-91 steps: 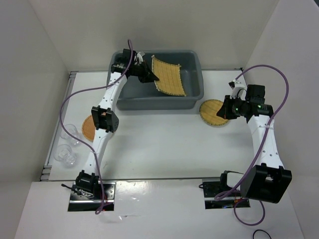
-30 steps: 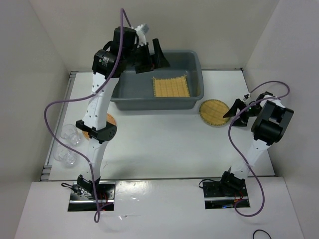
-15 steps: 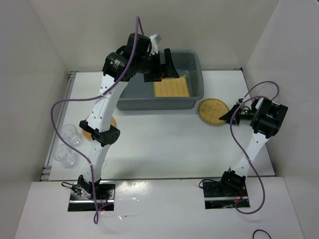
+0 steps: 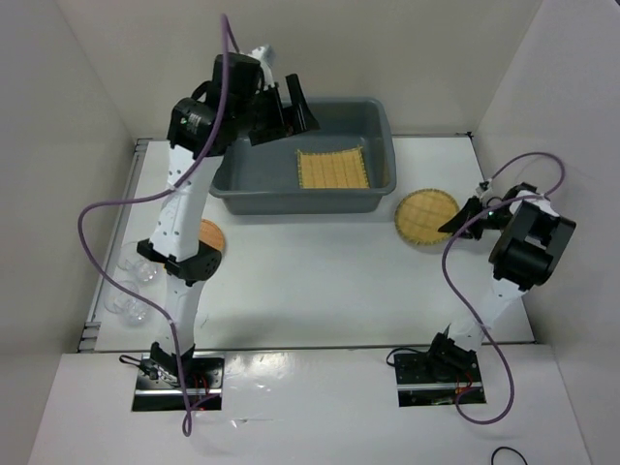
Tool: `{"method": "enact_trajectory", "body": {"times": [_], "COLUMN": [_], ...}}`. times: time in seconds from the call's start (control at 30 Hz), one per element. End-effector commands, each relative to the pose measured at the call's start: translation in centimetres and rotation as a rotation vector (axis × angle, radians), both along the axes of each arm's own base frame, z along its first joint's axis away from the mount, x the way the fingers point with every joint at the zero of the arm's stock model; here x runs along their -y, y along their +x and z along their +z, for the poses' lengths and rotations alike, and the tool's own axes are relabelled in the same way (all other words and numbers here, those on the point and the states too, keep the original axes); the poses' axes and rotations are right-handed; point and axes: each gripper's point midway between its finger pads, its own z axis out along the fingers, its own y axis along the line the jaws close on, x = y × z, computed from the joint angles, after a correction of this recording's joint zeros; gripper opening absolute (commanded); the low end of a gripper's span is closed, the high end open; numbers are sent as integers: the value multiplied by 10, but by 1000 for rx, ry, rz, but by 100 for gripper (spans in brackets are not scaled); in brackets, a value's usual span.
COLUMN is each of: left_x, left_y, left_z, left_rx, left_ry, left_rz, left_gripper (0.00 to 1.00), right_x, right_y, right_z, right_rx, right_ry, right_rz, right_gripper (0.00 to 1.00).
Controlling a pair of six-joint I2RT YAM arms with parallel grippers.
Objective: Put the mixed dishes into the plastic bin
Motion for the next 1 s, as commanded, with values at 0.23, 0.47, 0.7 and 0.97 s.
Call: {"method": "enact_trajectory", "body": {"times": [0.23,0.47,0.7,0.97], "left_x": [-119,-163,-201,-225], "left_y": [-26,-29,-84,-145], "left_z": [88,37,13,-41], "left_rx": [309,142,287,116], "left_ry": [187,328,-11,6], "left_rz": [396,540,573,629], "left_gripper": [100,100,100,100], "right_x": [-6,-140,-180,-232], "right_y": [41,78,145,185], "right_z": [269,308,255,186], "right_rx": [761,915,859,789], "right_ry": [-579,-486,-563,-611], "right_rz": [-47,245,356,474], "right_gripper": [0,0,0,0]}}
